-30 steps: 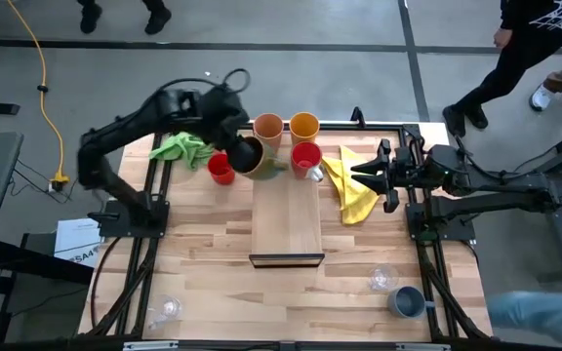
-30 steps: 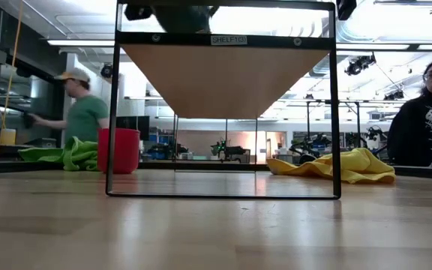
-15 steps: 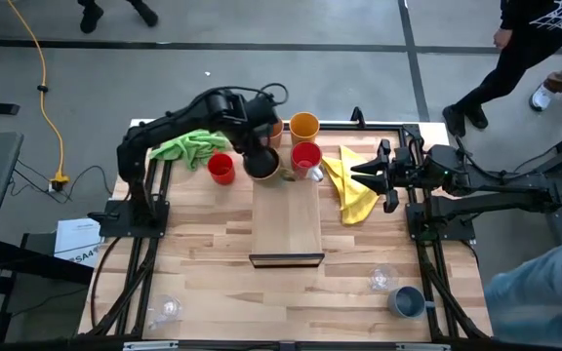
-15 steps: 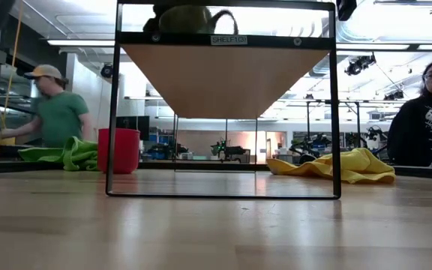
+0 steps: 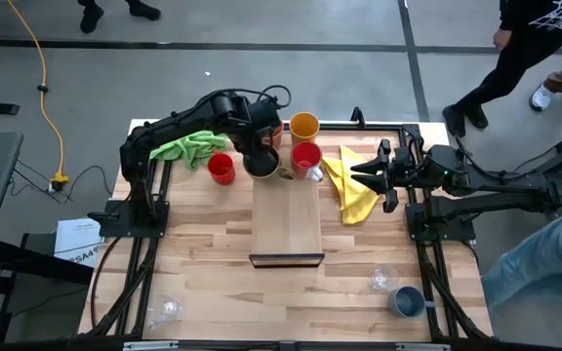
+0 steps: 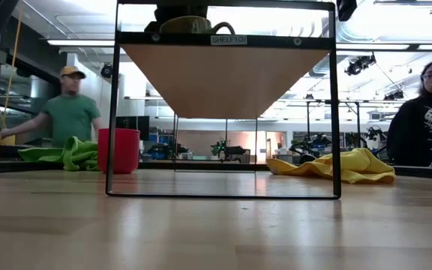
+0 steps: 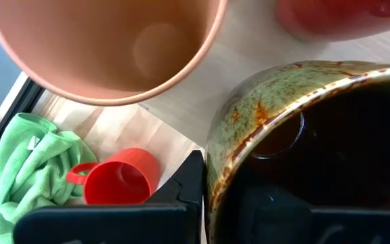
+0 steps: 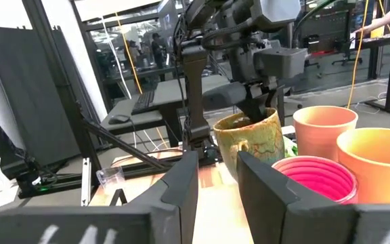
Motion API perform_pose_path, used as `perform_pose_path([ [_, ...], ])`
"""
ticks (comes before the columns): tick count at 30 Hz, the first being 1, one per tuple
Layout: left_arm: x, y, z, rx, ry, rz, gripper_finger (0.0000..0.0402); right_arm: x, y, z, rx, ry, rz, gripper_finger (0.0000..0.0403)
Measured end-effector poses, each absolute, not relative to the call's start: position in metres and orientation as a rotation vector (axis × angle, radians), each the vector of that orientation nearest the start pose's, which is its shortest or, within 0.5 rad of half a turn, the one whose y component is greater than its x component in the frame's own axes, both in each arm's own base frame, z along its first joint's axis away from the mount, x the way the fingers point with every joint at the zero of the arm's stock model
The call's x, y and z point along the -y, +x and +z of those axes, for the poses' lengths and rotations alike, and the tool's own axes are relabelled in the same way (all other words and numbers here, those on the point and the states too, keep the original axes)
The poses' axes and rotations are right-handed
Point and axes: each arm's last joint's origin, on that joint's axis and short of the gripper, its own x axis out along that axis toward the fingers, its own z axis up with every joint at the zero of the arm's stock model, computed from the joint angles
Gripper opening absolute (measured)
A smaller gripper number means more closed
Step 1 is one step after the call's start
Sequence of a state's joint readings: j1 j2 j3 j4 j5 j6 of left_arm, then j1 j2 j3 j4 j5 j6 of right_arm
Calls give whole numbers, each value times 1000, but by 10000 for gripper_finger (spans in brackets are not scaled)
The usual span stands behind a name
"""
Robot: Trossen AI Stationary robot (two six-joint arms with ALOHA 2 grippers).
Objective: Stack small to large cups/mugs on shelf
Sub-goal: Put the green cup on the shelf
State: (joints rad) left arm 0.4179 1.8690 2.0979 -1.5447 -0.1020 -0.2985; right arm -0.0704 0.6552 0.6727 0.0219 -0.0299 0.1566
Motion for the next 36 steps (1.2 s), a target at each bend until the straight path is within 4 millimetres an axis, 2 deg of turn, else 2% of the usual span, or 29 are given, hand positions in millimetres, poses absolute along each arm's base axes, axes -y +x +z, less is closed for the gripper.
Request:
perform_pose_path([
  [7,-145,317,375,-1252,-442,634,56,10,151,332,43,155,-37,94],
  [17,-148,326,365,-1257,-439,613,28,10,151,332,43,181,-37,94],
  [25,-148,326,366,-1259,-439,613,73,10,151,332,43,181,-37,94],
  [36,-148,326,366,-1251,-438,615,81,10,151,332,43,181,-37,94],
])
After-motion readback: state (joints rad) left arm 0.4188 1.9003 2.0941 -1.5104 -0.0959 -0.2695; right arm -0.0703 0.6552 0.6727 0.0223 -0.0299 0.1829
